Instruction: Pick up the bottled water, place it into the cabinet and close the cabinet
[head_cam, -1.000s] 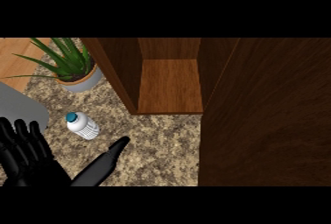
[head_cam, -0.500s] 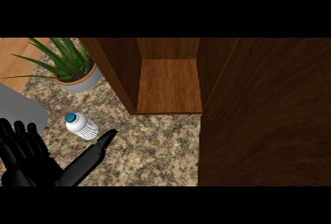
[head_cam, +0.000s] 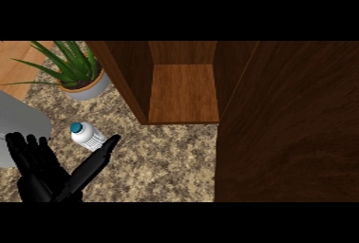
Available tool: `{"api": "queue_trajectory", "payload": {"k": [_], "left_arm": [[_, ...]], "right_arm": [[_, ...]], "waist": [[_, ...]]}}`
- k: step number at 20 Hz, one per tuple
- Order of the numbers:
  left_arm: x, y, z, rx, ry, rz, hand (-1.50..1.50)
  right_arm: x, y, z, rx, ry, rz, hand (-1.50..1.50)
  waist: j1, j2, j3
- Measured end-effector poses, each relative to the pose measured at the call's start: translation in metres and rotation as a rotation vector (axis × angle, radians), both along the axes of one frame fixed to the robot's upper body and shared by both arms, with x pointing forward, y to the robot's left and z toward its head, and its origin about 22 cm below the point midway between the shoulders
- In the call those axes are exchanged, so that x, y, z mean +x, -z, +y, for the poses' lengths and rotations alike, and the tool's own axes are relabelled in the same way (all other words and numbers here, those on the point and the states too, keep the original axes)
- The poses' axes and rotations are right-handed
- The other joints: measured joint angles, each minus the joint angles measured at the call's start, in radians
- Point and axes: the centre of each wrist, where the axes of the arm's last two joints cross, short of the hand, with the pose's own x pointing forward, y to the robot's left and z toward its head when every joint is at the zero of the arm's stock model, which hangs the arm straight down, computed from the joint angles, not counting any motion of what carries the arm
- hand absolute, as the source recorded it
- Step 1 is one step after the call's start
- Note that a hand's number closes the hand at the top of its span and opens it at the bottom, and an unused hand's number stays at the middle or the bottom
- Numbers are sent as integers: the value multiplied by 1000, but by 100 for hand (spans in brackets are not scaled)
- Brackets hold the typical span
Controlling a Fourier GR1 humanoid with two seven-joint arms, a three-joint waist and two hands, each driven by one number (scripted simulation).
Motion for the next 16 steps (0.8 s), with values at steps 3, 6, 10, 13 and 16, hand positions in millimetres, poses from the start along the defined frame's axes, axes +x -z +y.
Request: {"api": "queue_trajectory", "payload": {"k": [3,6,10,13,16], "left_arm": [[3,15,13,-13,-6,26,-150],[10,34,21,-24,1,47,-150],[12,60,40,-41,6,57,-150],[17,80,50,-55,6,53,-150],[15,101,61,-63,-1,47,-150]], "right_arm": [[-4,1,1,8,-5,5,-150],[-9,2,1,12,-14,7,-150],[-18,2,-3,-3,-13,16,-150],[-21,3,-2,2,-11,13,-150],[-26,2,-5,-8,-4,19,-150]], "waist": [[3,0,-1],[-1,1,-1],[0,1,-1],[-1,3,-1],[-1,3,-1]]}}
